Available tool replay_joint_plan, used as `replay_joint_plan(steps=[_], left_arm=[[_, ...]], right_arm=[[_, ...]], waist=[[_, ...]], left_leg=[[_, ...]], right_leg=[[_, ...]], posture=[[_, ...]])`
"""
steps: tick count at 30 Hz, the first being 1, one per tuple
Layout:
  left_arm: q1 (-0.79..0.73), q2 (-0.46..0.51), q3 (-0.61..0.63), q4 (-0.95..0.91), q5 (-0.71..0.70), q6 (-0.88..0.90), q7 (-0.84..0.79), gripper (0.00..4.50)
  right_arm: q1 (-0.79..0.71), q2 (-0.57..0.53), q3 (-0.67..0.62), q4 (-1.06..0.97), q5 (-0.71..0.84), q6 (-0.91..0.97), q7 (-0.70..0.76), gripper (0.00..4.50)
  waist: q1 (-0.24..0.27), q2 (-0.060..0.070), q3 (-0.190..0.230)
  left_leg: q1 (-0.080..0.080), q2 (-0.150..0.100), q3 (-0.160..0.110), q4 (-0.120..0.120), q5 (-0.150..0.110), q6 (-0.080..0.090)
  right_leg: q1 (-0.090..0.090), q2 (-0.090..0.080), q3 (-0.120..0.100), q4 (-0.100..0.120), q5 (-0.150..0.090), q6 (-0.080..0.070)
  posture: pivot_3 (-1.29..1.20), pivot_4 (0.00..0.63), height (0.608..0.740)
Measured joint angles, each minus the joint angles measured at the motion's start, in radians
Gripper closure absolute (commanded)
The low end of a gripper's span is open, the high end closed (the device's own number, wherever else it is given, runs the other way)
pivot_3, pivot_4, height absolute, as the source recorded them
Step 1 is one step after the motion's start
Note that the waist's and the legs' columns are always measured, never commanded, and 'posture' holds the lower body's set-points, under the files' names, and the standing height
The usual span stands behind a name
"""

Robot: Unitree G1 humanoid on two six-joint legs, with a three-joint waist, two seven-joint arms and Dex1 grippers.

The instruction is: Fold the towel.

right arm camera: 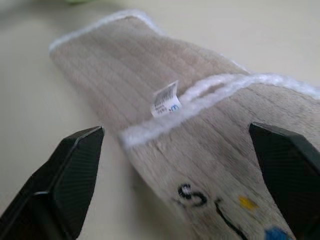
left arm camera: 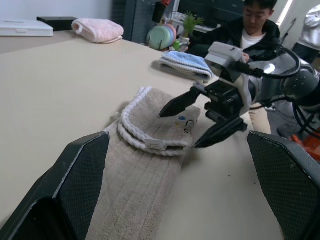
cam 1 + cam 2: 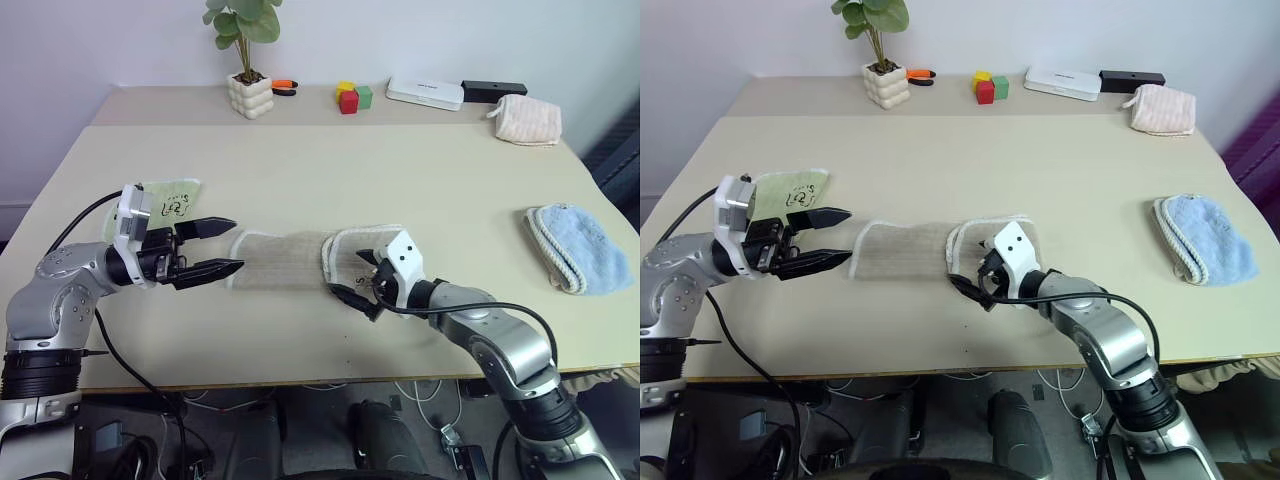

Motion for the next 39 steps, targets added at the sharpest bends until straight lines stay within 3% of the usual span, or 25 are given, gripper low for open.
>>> replay_joint_plan(steps=[2, 5, 12, 15, 24, 31, 39], left_arm=[[0.0, 0.0, 0.0, 0.0, 0.0, 0.0, 0.0, 0.0], [0.0, 0.0, 0.0, 0.0, 0.0, 0.0, 0.001, 0.0], [-0.004, -0.005, -0.003, 0.0, 0.0, 0.0, 0.003, 0.0], [-0.004, -0.006, -0.004, 0.0, 0.0, -0.001, 0.005, 0.0], [0.017, -0.01, -0.002, -0.037, -0.001, 0.0, 0.022, 0.0], [0.022, -0.01, 0.0, -0.038, -0.012, 0.0, 0.032, 0.0], [0.016, -0.01, -0.003, -0.037, -0.012, 0.0, 0.031, 0.0]], right_arm=[[-0.046, 0.012, -0.073, -0.022, 0.07, 0.019, 0.002, 0.06], [-0.104, 0.014, -0.16, -0.046, 0.123, 0.018, -0.002, 0.86], [-0.056, 0.072, -0.058, 0.139, -0.123, -0.194, -0.073, 4.46], [-0.051, 0.118, 0.005, 0.255, -0.23, -0.317, -0.084, 4.46], [-0.054, 0.245, -0.022, 0.568, -0.356, -0.589, -0.177, 4.46], [-0.027, 0.271, -0.006, 0.584, -0.43, -0.682, -0.184, 4.46], [-0.064, 0.25, -0.003, 0.456, -0.454, -0.6, -0.174, 4.46]], waist=[[-0.001, 0.0, 0.0], [-0.001, 0.0, 0.0], [-0.003, 0.0, 0.0], [-0.004, 0.0, 0.0], [-0.004, 0.0, 0.0], [-0.005, 0.0, 0.0], [-0.005, 0.0, 0.0]], left_leg=[[0.0, 0.0, 0.0, 0.0, 0.0, 0.0], [0.0, 0.0, 0.0, -0.001, 0.0, 0.0], [0.0, 0.0, 0.0, 0.0, 0.0, 0.0], [0.0, 0.0, 0.0, 0.0, 0.0, 0.0], [0.0, 0.0, 0.0, 0.0, 0.0, 0.0], [0.0, 0.0, 0.0, 0.0, 0.0, 0.0], [0.0, 0.0, 0.0, 0.0, 0.0, 0.0]], right_leg=[[0.0, 0.0, 0.0, 0.0, 0.0, 0.001], [0.0, 0.0, -0.001, 0.0, 0.001, 0.001], [0.0, 0.0, -0.001, 0.001, 0.0, 0.0], [-0.001, 0.0, -0.001, 0.001, 0.001, 0.002], [-0.001, 0.0, -0.001, 0.001, 0.001, 0.003], [-0.001, 0.0, -0.001, 0.002, 0.001, 0.003], [-0.001, 0.0, -0.001, 0.002, 0.001, 0.003]], posture=[[0.0, 0.15, 0.74], [0.0, 0.15, 0.74], [0.0, 0.15, 0.74], [0.0, 0.15, 0.74], [0.0, 0.15, 0.74], [0.0, 0.15, 0.74], [0.0, 0.15, 0.74]])
